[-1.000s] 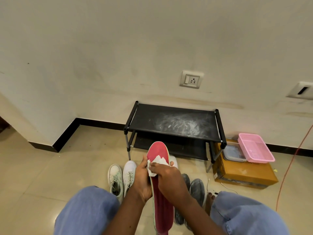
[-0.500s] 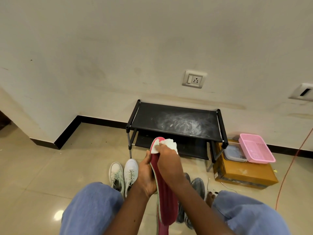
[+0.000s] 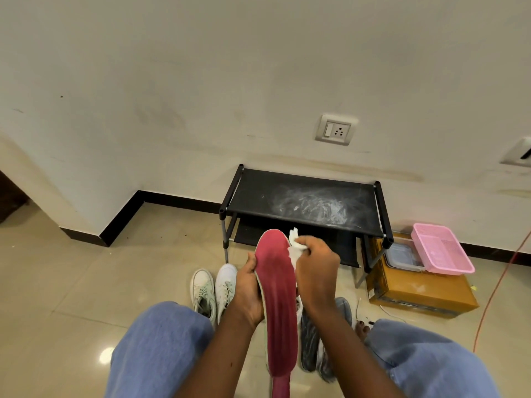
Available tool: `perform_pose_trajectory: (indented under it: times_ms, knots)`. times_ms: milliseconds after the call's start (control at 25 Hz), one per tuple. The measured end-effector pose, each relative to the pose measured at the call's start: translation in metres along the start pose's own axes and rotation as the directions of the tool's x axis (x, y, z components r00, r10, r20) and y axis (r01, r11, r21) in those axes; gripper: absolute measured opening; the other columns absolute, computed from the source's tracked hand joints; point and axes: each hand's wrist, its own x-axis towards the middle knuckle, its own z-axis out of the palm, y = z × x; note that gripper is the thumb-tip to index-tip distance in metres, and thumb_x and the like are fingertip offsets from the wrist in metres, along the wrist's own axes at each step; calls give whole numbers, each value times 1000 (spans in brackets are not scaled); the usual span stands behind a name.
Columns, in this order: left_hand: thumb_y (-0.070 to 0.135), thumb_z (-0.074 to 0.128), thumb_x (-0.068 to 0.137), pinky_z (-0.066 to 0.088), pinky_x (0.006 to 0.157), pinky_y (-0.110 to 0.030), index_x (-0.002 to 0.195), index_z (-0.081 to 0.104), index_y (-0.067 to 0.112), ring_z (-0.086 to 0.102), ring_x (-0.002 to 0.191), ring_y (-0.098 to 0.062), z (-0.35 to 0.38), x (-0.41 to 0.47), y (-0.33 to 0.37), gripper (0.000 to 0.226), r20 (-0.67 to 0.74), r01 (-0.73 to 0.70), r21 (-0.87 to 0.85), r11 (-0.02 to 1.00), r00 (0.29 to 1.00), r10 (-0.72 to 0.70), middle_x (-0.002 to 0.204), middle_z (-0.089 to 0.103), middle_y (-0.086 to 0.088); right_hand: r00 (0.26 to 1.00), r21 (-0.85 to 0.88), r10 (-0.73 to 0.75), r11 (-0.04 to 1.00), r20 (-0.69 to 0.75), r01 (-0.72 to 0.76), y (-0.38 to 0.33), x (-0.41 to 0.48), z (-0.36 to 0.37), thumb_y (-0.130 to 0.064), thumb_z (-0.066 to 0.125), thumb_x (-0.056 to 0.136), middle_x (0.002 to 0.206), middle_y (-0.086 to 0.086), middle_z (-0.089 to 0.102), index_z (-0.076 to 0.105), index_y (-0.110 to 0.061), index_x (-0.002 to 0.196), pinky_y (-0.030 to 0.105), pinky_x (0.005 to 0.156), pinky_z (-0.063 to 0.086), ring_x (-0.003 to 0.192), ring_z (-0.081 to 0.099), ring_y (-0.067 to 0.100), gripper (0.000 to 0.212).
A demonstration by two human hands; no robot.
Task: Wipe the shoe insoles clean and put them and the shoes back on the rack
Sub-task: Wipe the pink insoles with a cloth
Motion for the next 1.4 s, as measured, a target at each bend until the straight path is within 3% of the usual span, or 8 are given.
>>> perform_pose_trajectory:
  times_ms: [80, 200, 320, 440, 640, 920, 1200, 1400]
  knots:
    - [52, 30, 97, 59, 61, -37, 97, 67, 1, 71, 68, -31, 1, 1, -1, 62, 5, 5, 1, 1000, 1000, -5, 83, 72, -19, 985, -110, -138, 983, 102, 149, -2, -2, 14, 9, 39, 87, 112, 15, 65, 64, -1, 111, 28, 90, 50, 103, 62, 25, 35]
    - [43, 33, 97, 55, 70, -38, 93, 73, 3, 71, 75, -30, 0, 2, -4, 57, 13, -1, -32, 1000, 1000, 1, 88, 72, -18, 878, -271, -88, 932, 471, 239, -4, -14, 31, -4, 33, 95, 141, 9, 44, 47, -11, 132, 37, 111, 26, 131, 39, 23, 40]
    - [42, 32, 98, 55, 75, -38, 120, 59, 7, 66, 93, -29, -8, 7, -2, 50, -1, -67, -87, 994, 998, 67, 93, 73, -14, 804, -205, -108, 939, 585, 276, -2, -25, 30, -6, 31, 96, 148, 0, 34, 42, -18, 137, 42, 116, 14, 139, 26, 18, 44]
    - [58, 35, 93, 48, 83, -41, 116, 60, 4, 61, 104, -32, -8, 7, 0, 63, 16, -33, -94, 995, 999, 34, 102, 71, -17, 775, -180, -187, 915, 604, 361, 3, -27, 23, -4, 33, 97, 149, -2, 33, 41, -15, 138, 29, 117, 6, 140, 24, 13, 44]
    - [59, 36, 92, 48, 83, -39, 112, 61, 4, 62, 102, -30, -1, 7, 0, 64, 28, -7, -119, 993, 1000, 10, 104, 71, -18, 734, -316, -201, 806, 649, 500, 5, -8, 23, -10, 31, 99, 154, -1, 22, 27, -17, 145, 37, 115, 15, 143, 16, 14, 46]
    - [63, 29, 91, 56, 77, -37, 120, 61, 11, 69, 94, -30, 1, 7, -3, 68, 112, 38, 23, 999, 993, -41, 113, 67, -18, 860, -327, -110, 894, 499, 304, 8, 15, 30, 1, 34, 94, 155, 8, 19, 21, -9, 146, 29, 111, 24, 142, 17, 20, 55]
    - [71, 32, 85, 49, 88, -40, 116, 62, 11, 65, 102, -29, -2, 9, 0, 74, 32, -22, -80, 997, 999, 24, 110, 69, -16, 766, -169, -259, 887, 589, 429, 8, -4, 29, -3, 38, 94, 147, -2, 38, 46, -20, 135, 39, 115, 25, 138, 30, 13, 45]
    - [68, 36, 85, 47, 80, -36, 112, 62, 7, 60, 102, -25, 7, 4, -1, 71, 11, -71, -102, 992, 997, 73, 97, 73, -13, 721, -265, -259, 807, 643, 527, 3, -3, 21, -7, 33, 97, 152, -5, 28, 34, -21, 142, 33, 112, 20, 141, 22, 11, 48]
